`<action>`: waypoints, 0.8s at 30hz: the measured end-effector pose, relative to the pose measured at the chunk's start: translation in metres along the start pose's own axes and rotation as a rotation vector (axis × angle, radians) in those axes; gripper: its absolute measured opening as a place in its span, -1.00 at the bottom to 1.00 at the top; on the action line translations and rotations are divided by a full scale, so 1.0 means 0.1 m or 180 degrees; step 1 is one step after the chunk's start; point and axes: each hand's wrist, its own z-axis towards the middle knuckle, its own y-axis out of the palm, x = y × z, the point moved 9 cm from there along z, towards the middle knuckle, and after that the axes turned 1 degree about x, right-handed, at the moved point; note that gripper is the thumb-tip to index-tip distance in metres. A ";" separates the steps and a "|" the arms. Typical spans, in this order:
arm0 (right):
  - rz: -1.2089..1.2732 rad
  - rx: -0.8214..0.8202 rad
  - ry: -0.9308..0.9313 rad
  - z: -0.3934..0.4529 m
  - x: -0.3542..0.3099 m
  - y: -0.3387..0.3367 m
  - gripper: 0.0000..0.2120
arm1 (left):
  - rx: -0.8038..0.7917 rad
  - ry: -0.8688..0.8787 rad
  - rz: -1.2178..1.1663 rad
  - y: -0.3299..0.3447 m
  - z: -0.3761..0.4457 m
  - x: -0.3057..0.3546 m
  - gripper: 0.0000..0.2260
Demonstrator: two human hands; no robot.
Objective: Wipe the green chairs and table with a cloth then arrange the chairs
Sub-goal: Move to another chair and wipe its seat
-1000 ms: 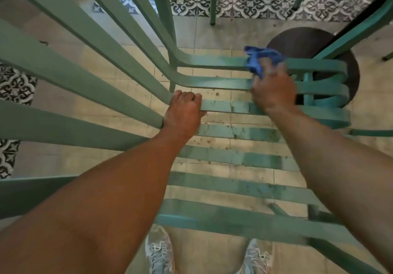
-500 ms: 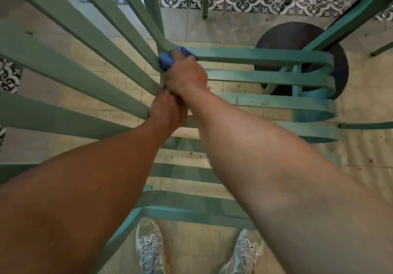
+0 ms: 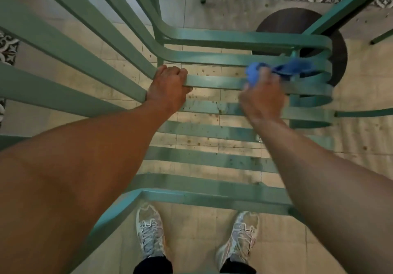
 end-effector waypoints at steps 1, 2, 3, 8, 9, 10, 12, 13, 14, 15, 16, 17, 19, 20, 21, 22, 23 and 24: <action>0.0208 -0.0370 -0.0369 -0.17 -0.49 0.27 -0.63 | -0.0038 0.0039 -0.0003 0.01 0.01 0.01 -0.67; 0.0362 -0.0641 -0.0607 -0.35 -0.88 0.47 -0.63 | -0.0097 0.0118 0.0038 0.01 0.01 0.05 -0.70; 0.0487 -0.0766 -0.0683 -0.48 -1.14 0.58 -0.63 | -0.0100 0.0212 0.0091 0.01 0.02 0.07 -0.74; -0.0036 -0.0430 -0.0850 -0.58 -0.33 0.21 -0.59 | 0.0030 0.0062 0.0091 0.01 0.00 0.00 -0.68; -0.0148 -0.0278 -0.0664 -0.54 0.10 0.03 -0.58 | 0.0005 -0.0027 0.0057 0.02 -0.01 -0.03 -0.65; -0.0227 -0.0141 -0.0382 -0.52 0.52 -0.17 -0.57 | -0.0011 -0.0062 0.0015 0.03 -0.02 -0.05 -0.63; -0.0349 0.0119 0.0278 -0.50 1.16 -0.56 -0.55 | -0.0020 -0.0043 -0.0030 0.04 0.00 -0.07 -0.62; -0.0412 0.0191 0.0538 -0.47 1.31 -0.66 -0.54 | -0.0037 -0.0018 -0.0027 0.03 0.00 -0.06 -0.62; -0.0492 0.0216 0.0680 -0.46 1.30 -0.68 -0.53 | -0.0042 -0.0001 -0.0006 0.03 0.00 -0.05 -0.63; -0.0506 0.0212 0.0707 -0.45 1.14 -0.61 -0.53 | -0.0051 0.0017 0.0030 0.02 0.00 -0.03 -0.63; -0.0437 0.0149 0.0574 -0.47 0.87 -0.45 -0.54 | -0.0078 0.0038 0.0075 0.01 0.01 0.00 -0.63; -0.0268 -0.0024 0.0344 -0.53 0.49 -0.22 -0.56 | -0.0106 0.0057 0.0126 0.00 0.01 0.02 -0.63; 0.0019 -0.0580 -0.0292 -0.79 -0.43 0.37 -0.62 | -0.0183 0.0117 0.0315 -0.02 0.03 0.02 -0.67; 0.0156 -0.0767 -0.0437 -0.95 -0.83 0.60 -0.65 | -0.0252 0.0194 0.0432 -0.01 0.05 0.01 -0.70; 0.0249 -0.0832 -0.0479 -1.06 -1.09 0.75 -0.66 | -0.0308 0.0259 0.0525 0.01 0.07 0.00 -0.74; 0.0333 -0.0844 -0.0492 -1.10 -1.24 0.83 -0.66 | -0.0326 0.0280 0.0587 0.02 0.09 -0.03 -0.76; 0.0353 -0.0867 -0.0601 -1.10 -1.25 0.82 -0.65 | -0.0349 0.0273 0.0603 0.02 0.10 -0.05 -0.75; 0.0253 -0.0917 -0.0869 -1.08 -1.17 0.74 -0.64 | -0.0380 0.0250 0.0563 0.02 0.08 -0.05 -0.73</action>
